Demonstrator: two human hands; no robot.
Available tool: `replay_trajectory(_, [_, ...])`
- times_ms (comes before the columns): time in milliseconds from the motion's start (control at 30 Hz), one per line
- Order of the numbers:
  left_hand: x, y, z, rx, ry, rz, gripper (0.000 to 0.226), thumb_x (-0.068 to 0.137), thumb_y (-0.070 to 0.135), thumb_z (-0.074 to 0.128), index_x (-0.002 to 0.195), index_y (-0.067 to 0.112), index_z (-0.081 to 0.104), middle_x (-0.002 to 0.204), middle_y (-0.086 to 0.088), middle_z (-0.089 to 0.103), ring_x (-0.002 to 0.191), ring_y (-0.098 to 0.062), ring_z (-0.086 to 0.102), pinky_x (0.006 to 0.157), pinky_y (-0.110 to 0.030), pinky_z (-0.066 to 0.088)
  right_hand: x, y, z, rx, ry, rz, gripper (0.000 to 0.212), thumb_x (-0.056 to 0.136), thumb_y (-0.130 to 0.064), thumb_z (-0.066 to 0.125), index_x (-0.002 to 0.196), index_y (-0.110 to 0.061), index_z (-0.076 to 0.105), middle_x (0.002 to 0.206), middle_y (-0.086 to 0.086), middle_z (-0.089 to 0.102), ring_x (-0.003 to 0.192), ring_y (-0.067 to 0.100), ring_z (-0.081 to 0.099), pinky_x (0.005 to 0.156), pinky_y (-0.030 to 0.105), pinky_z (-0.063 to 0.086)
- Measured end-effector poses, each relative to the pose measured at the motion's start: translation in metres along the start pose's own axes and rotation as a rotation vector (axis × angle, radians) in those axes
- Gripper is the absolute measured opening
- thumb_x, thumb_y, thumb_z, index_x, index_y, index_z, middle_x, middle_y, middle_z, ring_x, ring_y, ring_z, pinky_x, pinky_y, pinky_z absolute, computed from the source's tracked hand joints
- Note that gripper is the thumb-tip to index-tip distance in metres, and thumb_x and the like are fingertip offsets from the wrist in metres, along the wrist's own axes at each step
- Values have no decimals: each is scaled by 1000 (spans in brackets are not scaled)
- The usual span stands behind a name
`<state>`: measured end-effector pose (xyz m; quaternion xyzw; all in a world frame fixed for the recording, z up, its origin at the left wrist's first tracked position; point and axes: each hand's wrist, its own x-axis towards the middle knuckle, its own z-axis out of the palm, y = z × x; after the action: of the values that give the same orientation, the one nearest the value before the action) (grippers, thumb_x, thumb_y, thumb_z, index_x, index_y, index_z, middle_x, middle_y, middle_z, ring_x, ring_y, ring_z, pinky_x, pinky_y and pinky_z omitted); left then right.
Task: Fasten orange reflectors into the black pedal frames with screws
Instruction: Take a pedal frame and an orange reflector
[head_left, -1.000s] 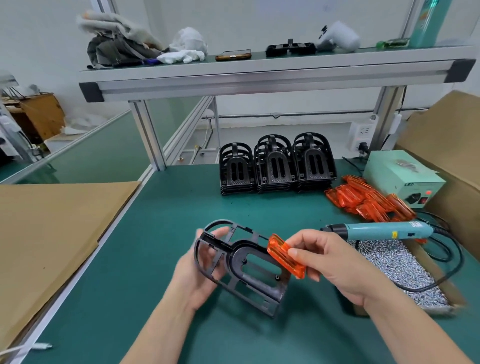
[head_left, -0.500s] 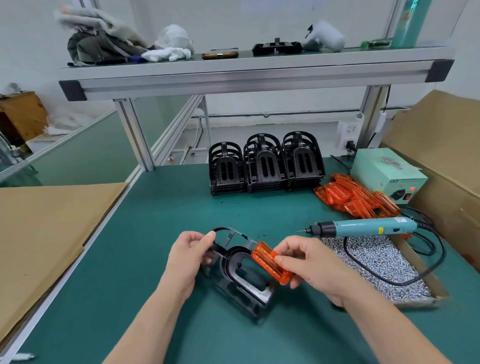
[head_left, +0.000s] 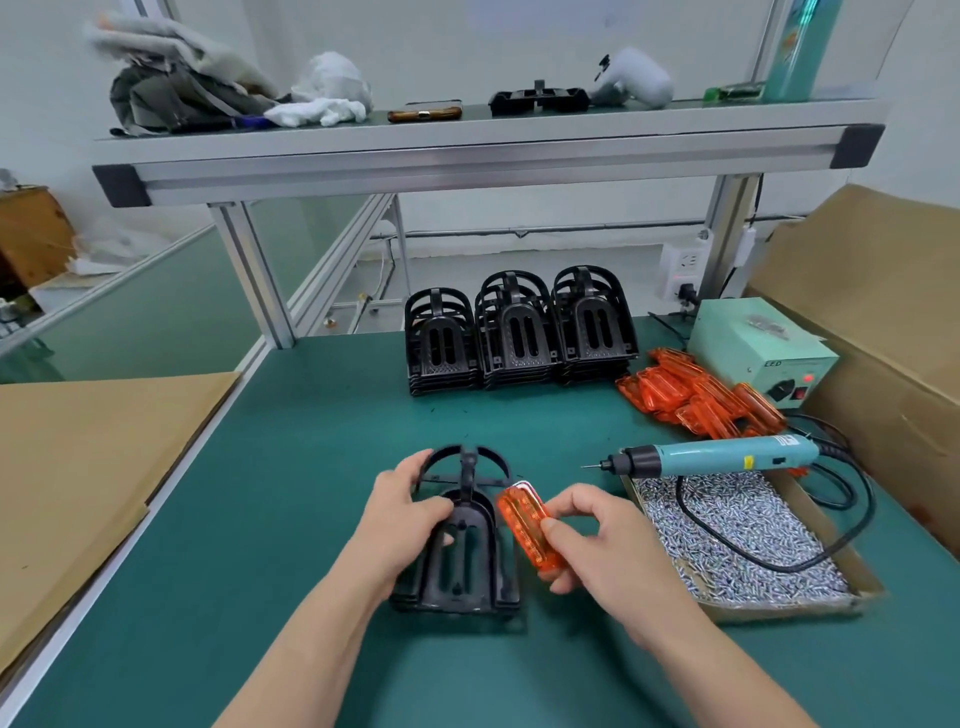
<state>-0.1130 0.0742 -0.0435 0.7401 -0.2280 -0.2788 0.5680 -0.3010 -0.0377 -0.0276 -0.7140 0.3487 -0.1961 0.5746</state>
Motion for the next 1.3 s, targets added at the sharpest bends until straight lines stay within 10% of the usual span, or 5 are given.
replay_trajectory(267, [23,21,-8,480,-539,203,55,85,10,71,134,31,57,129,16,62,117,-5,59,105,-29,44,-1,-10,-3,-114,39,-86,18,89,-7,68,78,-20,74,66,-1,72,49,17,68,50,27,55])
replay_trajectory(500, [26,26,31,882,-656,471,42,92,13,64,126,38,65,89,14,48,87,-11,52,82,-22,37,1,-11,-6,-371,8,-238,15,87,-18,77,92,-31,82,87,-18,73,86,-4,64,75,10,43])
replay_trajectory(767, [11,17,-20,183,-327,208,28,95,9,62,101,33,75,105,6,75,105,-2,66,95,-22,48,9,-16,0,-488,-55,-227,15,85,-19,76,76,-30,71,72,-15,70,74,-3,61,66,13,42])
replay_trajectory(967, [-22,-11,-35,64,-200,154,18,96,10,61,90,20,75,101,-6,73,101,-25,65,101,-43,47,17,-19,23,-638,-157,-237,17,89,-28,73,75,-34,66,87,-13,58,96,7,49,81,28,41])
replay_trajectory(1300, [-48,-28,-39,61,-336,179,43,79,9,64,119,22,68,134,10,61,134,-7,48,110,-24,39,24,-10,49,-738,-84,-282,11,91,-31,70,82,-29,77,80,-15,44,97,13,40,80,26,29])
